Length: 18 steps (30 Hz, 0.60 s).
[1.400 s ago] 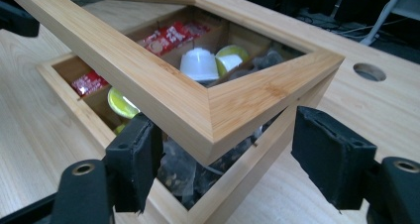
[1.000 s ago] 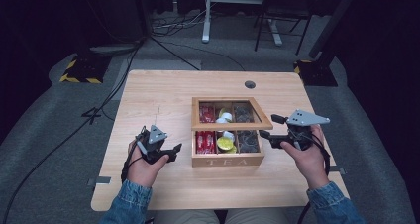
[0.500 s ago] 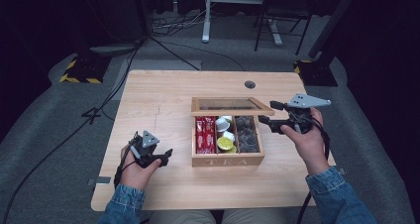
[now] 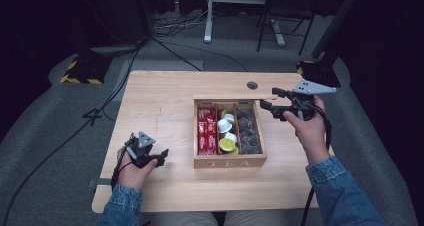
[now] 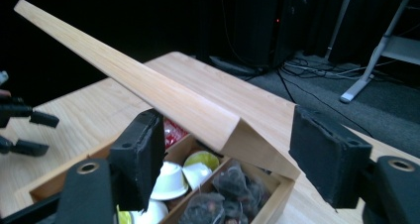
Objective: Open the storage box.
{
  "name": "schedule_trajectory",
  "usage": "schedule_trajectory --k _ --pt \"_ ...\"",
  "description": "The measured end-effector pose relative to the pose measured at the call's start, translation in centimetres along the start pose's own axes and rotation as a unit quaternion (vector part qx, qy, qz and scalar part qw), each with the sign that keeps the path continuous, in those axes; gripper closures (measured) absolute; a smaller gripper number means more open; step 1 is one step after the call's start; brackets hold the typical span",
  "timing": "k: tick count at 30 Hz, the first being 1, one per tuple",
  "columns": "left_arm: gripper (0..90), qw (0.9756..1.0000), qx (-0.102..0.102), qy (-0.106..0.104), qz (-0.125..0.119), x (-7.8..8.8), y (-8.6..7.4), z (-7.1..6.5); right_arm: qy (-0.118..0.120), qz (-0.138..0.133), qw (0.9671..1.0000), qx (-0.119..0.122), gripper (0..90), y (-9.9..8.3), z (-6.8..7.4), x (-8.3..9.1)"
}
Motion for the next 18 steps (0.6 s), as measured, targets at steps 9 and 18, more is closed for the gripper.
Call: schedule_trajectory --k 9,18 --pt "29.7 1.0 -0.002 -0.002 0.003 -0.4 0.0 0.0 -0.01 -0.016 0.9998 -0.005 35.1 1.1 -1.1 -0.7" --pt "29.7 1.0 -0.002 -0.006 0.001 -0.6 0.1 -0.1 -0.024 -0.021 0.9994 0.015 42.5 2.3 -1.9 -1.6"
Point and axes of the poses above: each handheld gripper's, and its own axes: x roughly backward along the jaws, y roughly out of its top, z roughly to its left, the point moved 8 cm from there along -x, roughly forward along the jaws, and after that the axes turned 11 degrees about x, right-handed, at the moved point
